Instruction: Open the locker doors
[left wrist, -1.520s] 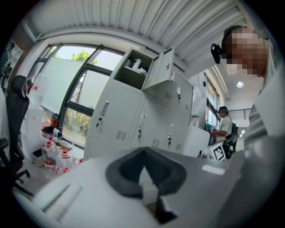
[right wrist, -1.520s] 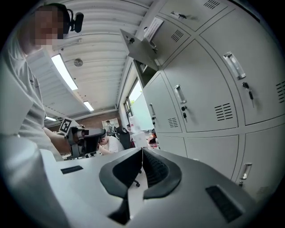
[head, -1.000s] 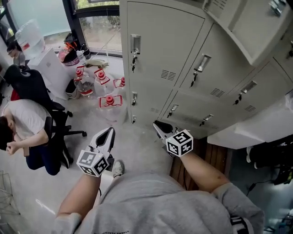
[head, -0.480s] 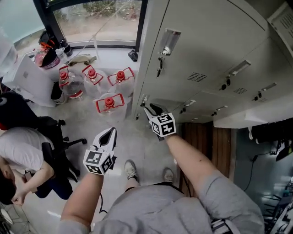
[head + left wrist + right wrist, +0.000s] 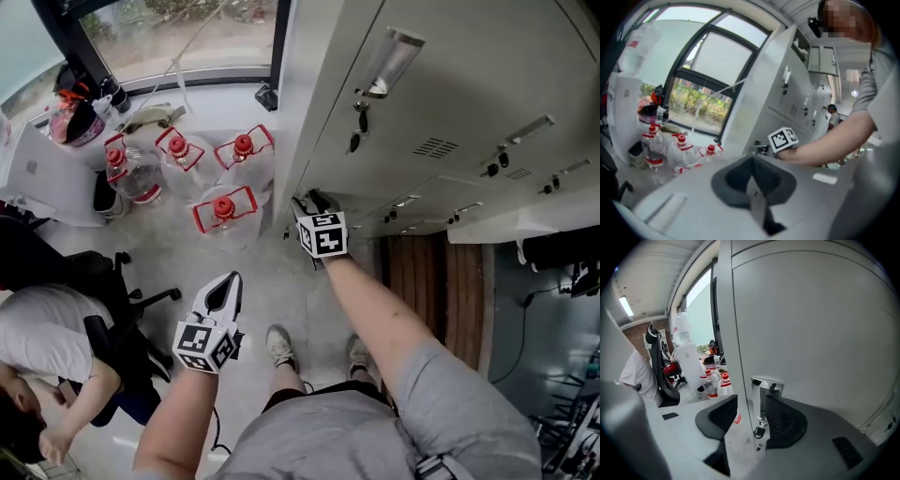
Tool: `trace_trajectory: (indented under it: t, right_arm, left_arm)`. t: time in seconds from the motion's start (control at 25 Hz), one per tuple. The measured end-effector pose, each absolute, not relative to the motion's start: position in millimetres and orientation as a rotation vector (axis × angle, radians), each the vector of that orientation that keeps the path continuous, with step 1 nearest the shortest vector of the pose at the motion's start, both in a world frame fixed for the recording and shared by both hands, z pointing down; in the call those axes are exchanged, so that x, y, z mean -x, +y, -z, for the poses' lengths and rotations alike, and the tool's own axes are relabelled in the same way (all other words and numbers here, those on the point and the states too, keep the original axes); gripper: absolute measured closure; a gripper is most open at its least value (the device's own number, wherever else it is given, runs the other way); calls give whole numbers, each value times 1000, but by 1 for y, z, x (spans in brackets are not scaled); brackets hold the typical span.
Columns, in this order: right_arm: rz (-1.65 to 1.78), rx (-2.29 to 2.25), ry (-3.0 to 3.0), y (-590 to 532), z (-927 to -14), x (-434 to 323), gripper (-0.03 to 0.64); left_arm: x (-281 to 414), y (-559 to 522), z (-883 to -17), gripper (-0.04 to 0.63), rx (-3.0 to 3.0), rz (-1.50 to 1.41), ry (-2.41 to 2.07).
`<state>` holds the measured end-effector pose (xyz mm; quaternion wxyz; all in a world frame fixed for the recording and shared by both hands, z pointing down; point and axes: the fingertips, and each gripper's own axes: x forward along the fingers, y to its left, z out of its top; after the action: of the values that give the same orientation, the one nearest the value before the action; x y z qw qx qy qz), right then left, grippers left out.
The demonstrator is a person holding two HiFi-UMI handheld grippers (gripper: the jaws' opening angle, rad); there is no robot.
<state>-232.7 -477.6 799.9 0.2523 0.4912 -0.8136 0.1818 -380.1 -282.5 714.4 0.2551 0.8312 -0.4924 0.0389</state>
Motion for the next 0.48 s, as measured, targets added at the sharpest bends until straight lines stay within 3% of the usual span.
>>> trace_trajectory:
  t: [0.48]
  right_arm:
    - [-432, -1290, -2237, -466, -804, 242, 454]
  left_arm:
    - [385, -268, -726, 591, -2227, -82, -1341]
